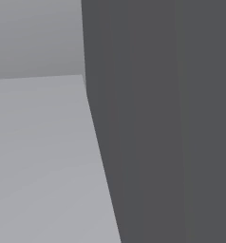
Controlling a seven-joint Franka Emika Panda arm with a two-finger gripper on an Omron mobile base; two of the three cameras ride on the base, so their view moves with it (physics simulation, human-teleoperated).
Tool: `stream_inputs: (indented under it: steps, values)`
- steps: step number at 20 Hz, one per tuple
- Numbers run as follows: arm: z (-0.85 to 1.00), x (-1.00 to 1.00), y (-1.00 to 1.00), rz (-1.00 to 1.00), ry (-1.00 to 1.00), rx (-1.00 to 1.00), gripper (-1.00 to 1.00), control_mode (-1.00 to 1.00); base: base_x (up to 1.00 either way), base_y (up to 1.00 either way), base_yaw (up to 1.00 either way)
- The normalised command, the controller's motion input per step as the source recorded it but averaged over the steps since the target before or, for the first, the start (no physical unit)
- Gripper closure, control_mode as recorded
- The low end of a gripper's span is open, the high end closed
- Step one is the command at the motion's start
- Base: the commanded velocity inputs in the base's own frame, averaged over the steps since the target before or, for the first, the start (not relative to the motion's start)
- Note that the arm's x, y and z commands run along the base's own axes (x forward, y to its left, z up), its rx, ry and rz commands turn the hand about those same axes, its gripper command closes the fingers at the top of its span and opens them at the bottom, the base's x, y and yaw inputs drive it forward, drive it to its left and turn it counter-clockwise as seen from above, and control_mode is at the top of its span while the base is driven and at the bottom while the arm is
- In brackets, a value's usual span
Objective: Start the toaster. Once the lever pops up, take the bread to the plate on the dining counter.
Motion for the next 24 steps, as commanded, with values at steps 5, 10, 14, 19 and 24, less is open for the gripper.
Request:
stream_inputs:
  steps: [5,10,14,19,24]
  values:
    - [0.0,0.36,0.0,0.0,0.0,0.0,-1.0,-1.0,0.0,0.0,0.0]
    - [-0.01,0.4,-0.03,-0.01,0.0,0.01,-1.0,-1.0,0.0,0.0,0.0]
    - [-0.16,0.14,-0.08,0.0,0.0,0.0,-1.0,-1.0,0.0,0.0,0.0]
    - [-0.31,0.02,-0.11,0.0,0.0,0.0,-1.0,-1.0,0.0,0.0,0.0]
    - [-0.15,0.07,-0.01,0.0,0.0,0.0,-1.0,-1.0,0.0,0.0,0.0]
